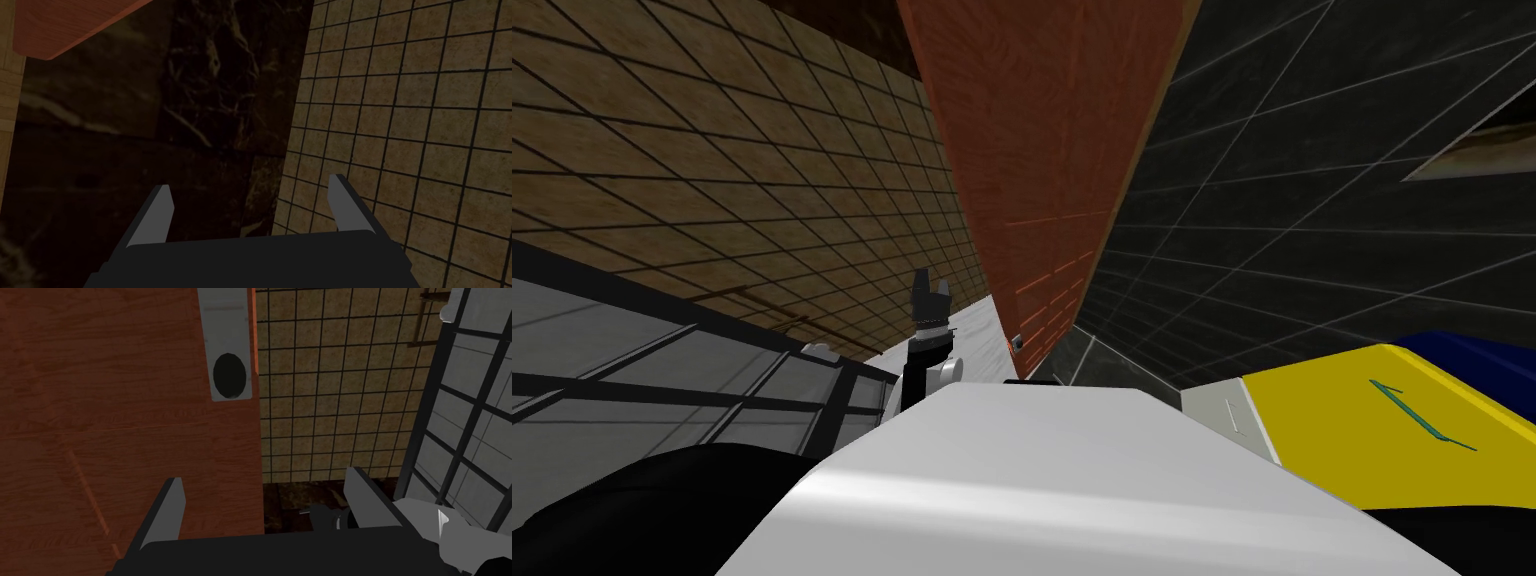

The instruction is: Push the door open

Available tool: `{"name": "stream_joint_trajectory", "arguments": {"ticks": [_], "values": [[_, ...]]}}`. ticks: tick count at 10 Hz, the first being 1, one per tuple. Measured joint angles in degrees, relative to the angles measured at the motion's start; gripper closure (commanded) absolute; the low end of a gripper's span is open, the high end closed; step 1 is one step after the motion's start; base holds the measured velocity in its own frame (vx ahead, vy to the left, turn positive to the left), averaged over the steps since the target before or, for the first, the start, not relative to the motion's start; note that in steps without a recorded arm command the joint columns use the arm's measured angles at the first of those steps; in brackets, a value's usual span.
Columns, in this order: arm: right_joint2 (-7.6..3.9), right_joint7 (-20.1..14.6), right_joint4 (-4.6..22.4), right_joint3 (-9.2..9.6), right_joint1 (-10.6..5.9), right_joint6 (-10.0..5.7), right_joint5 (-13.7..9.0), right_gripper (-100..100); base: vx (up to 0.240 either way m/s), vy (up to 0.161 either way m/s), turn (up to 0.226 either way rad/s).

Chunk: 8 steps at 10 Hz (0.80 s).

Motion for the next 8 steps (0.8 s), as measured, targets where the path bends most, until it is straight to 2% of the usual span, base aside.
{"name": "stream_joint_trajectory", "arguments": {"ticks": [3,8], "values": [[0.09,-0.1,0.3,0.01,-0.80,0.68,-0.1,-100,0.119,0.105,0.030],[0.97,-0.5,1.3,0.14,-3.36,2.94,-0.5,-100,0.168,0.141,0.030]]}}
